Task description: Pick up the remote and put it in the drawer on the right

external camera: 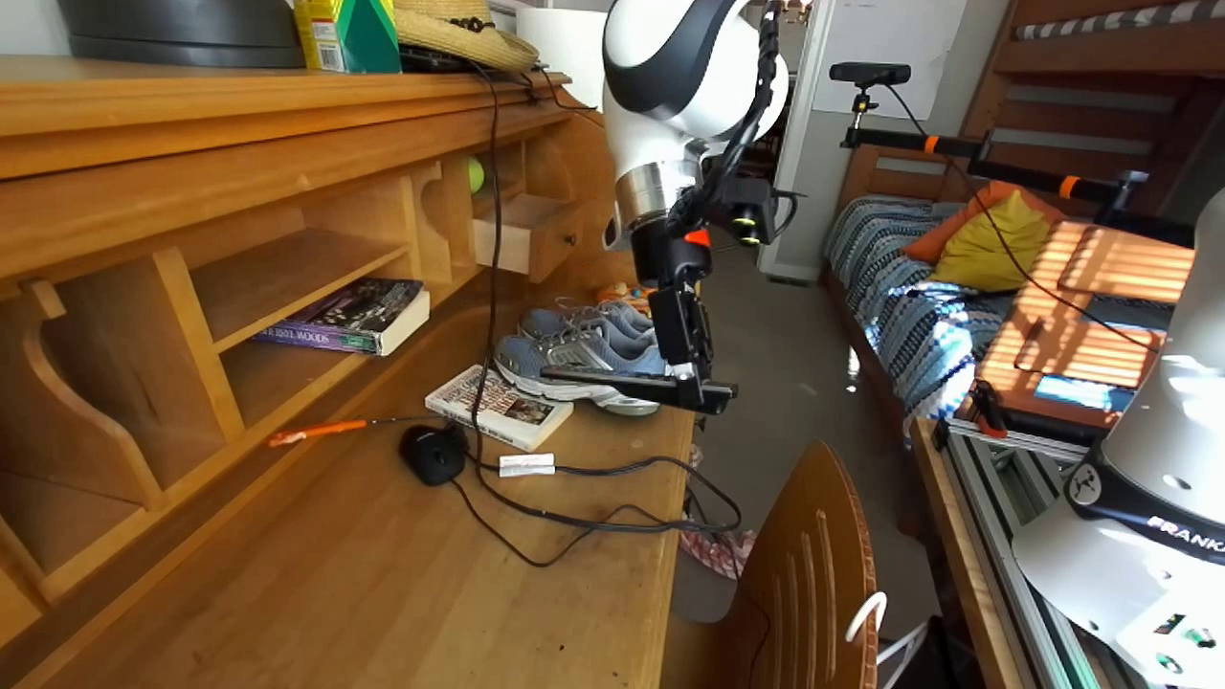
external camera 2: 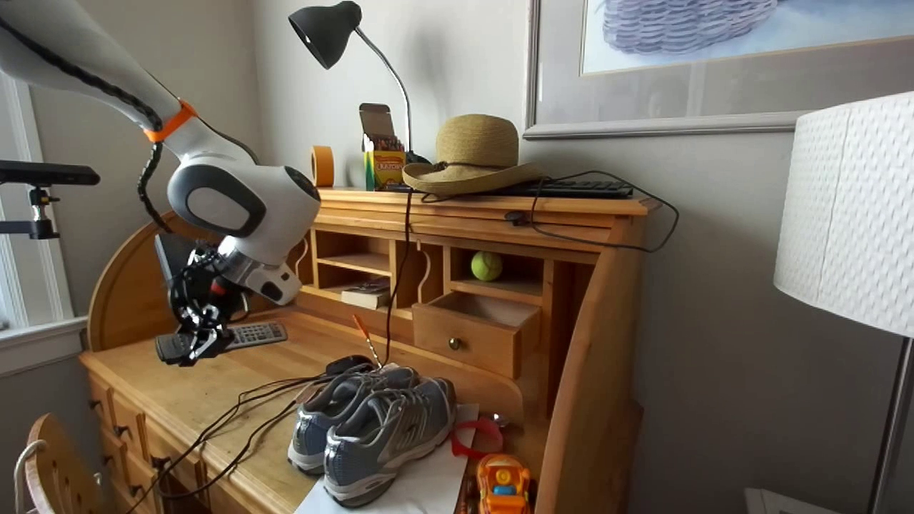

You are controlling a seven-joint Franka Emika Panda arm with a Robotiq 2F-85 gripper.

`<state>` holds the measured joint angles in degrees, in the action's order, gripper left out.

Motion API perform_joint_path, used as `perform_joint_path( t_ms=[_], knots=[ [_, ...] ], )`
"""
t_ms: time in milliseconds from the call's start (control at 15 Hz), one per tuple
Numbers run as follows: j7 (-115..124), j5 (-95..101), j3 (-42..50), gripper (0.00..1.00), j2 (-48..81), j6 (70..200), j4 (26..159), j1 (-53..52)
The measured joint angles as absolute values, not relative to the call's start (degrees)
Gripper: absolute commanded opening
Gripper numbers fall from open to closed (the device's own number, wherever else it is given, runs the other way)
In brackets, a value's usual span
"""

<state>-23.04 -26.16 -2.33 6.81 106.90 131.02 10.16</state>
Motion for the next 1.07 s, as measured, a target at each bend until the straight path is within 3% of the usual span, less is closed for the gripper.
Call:
perform_joint_path(
  t_ms=[467, 533, 667, 733, 1067],
  knots=[
    [-17.7, -38.7, 4.1, 0.31, -5.9, 106.5, 143.1, 10.0],
    [-17.0, -40.6, 4.6, 0.56, -7.5, 107.4, 144.6, 9.9],
    [-16.9, -40.7, 5.0, 0.56, -8.4, 107.7, 145.3, 9.6],
    [-16.9, -40.7, 5.0, 0.31, -8.2, 107.7, 145.2, 9.6],
    [-16.8, -45.7, 6.6, 0.31, -7.2, 108.7, 145.0, 9.5]
  ],
)
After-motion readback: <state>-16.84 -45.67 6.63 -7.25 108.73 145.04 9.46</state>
